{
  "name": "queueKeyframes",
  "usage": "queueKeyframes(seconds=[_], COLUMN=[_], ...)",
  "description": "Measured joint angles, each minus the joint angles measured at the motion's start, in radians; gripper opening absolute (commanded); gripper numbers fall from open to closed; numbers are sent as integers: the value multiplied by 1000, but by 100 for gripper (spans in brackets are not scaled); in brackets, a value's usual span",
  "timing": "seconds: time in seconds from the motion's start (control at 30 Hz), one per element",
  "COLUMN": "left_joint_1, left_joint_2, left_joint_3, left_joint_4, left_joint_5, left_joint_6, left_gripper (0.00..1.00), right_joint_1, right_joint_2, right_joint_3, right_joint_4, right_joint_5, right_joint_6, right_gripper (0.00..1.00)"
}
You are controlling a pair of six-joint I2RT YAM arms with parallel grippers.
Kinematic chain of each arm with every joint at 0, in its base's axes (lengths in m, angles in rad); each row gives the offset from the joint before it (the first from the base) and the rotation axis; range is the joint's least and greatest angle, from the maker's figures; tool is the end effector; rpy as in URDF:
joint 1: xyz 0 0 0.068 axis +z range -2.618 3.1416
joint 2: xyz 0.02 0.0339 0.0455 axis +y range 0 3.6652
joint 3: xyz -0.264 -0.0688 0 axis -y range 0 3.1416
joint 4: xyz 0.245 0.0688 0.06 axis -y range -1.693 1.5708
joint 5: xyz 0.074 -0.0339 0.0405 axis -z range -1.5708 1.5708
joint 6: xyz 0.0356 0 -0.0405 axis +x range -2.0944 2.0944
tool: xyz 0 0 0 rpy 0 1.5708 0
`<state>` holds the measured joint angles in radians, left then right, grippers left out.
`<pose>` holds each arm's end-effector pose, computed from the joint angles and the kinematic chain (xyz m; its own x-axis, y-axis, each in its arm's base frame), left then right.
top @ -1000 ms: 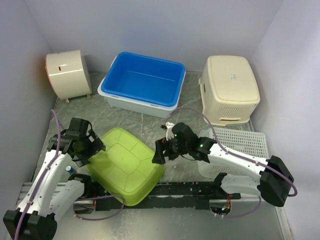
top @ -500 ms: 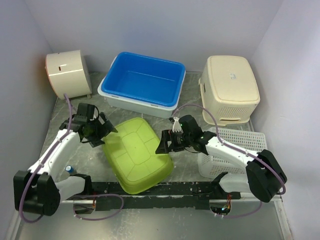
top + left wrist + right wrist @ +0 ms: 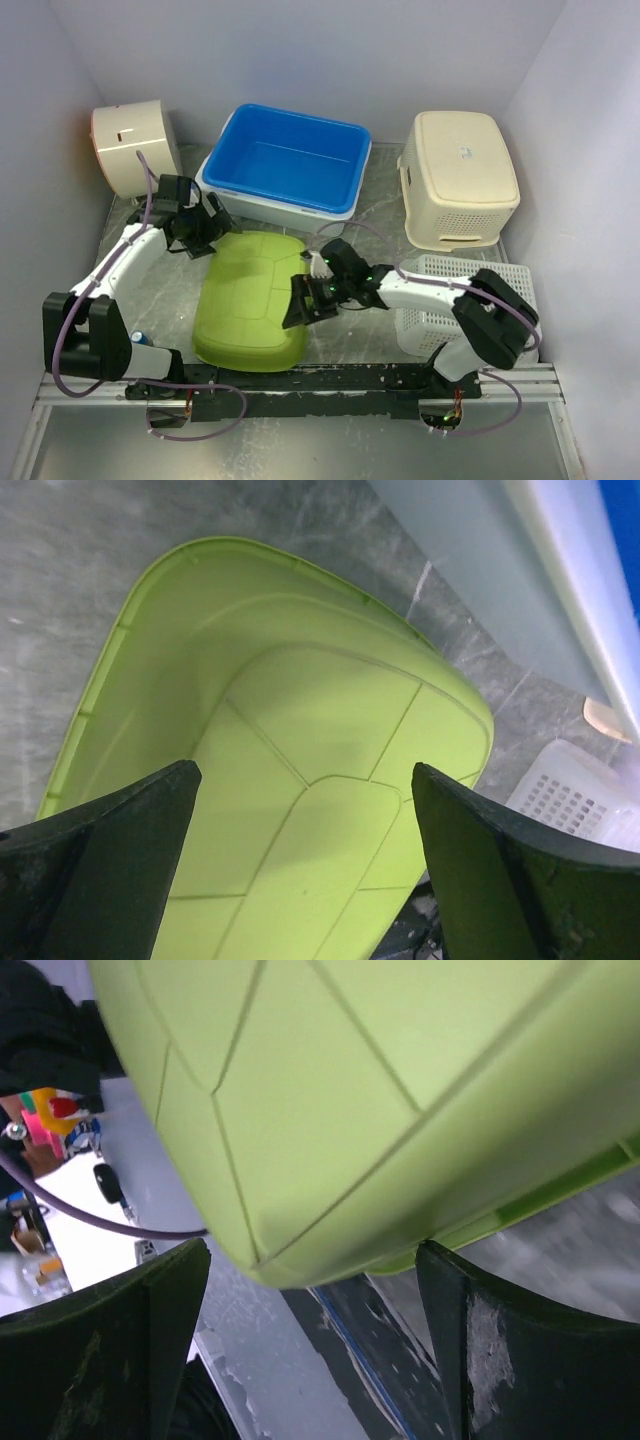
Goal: Turn the large container upside down
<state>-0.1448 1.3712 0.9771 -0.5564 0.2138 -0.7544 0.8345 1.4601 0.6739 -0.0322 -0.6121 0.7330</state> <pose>0.2761 -0.0479 0.2451 -0.7669 -0.5645 -0.3053 -0.3598 0.7721 -0.5239 0.1708 0.2189 0.1696 -0.9466 -0.2289 -0.2272 -0.3186 0.5542 0.7690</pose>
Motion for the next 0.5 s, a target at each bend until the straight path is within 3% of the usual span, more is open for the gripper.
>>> queueKeyframes(seconds=[0.13, 0.3, 0.5], left_joint_1=[71, 239, 314], left_joint_2=[-11, -39, -72], left_joint_3=[51, 102, 138], left_joint_4=[-58, -130, -185], left_joint_5=[-20, -35, -52], left_joint_6=[59, 147, 216], left_gripper=[99, 99, 99], right_joint_1=[72, 78, -5], right_joint_2=[110, 204, 148], right_joint_3=[112, 211, 249], right_joint_4=[81, 108, 25], right_joint_5=[-3, 13, 120], right_joint_6=[20, 11, -49], right_gripper=[85, 87, 89])
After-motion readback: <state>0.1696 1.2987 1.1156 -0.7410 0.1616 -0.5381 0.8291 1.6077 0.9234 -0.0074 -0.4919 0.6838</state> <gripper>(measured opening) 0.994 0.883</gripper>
